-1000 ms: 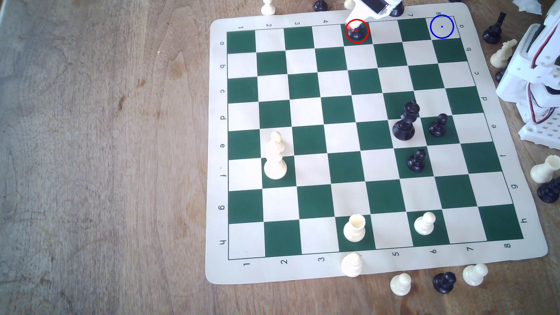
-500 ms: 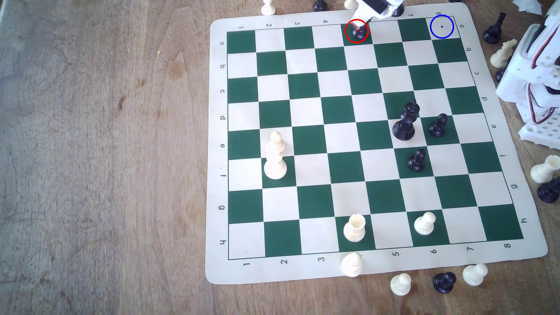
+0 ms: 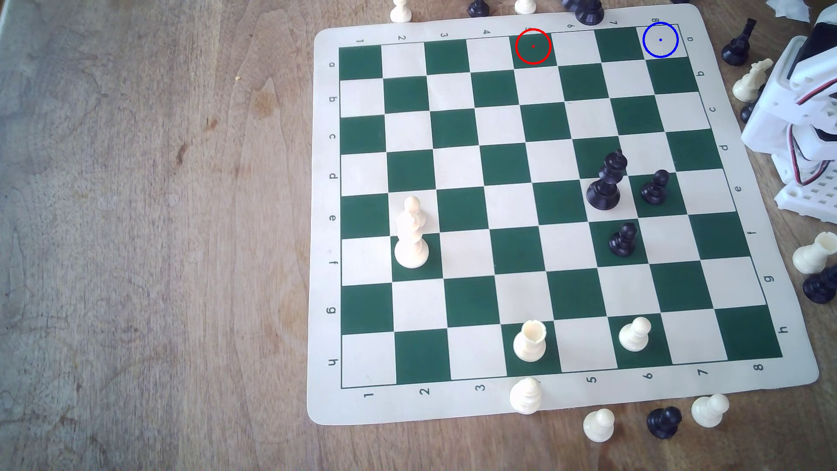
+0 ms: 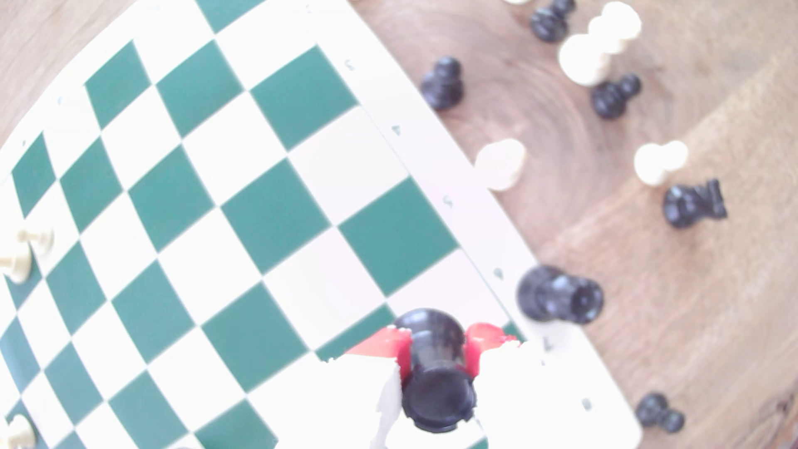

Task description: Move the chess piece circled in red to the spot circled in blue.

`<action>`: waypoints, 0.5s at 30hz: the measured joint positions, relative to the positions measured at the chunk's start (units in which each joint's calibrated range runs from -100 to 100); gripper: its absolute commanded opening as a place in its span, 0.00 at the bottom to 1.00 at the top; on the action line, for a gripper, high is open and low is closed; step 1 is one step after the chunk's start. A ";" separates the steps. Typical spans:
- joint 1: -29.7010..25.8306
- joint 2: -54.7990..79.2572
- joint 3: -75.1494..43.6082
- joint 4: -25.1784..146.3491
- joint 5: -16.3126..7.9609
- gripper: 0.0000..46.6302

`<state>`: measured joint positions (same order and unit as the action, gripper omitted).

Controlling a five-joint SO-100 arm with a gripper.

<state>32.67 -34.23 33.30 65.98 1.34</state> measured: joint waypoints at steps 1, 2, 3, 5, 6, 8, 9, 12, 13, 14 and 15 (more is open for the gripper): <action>0.88 -0.67 0.00 0.72 0.39 0.00; 1.92 -1.17 0.00 1.12 0.83 0.00; 3.32 -1.59 0.09 1.04 1.47 0.00; 7.15 -2.26 2.53 0.48 2.30 0.00; 8.04 -2.26 3.25 0.40 2.74 0.00; 10.32 -2.26 6.06 0.32 4.05 0.00; 11.43 -2.26 6.51 0.24 4.40 0.00; 13.35 -2.26 9.58 -0.32 5.86 0.00; 14.23 -2.26 11.75 -1.04 6.54 0.00; 14.90 -2.26 12.65 -1.35 6.79 0.00; 15.41 -2.26 13.65 -2.07 7.13 0.00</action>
<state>48.08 -36.49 46.95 63.90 8.47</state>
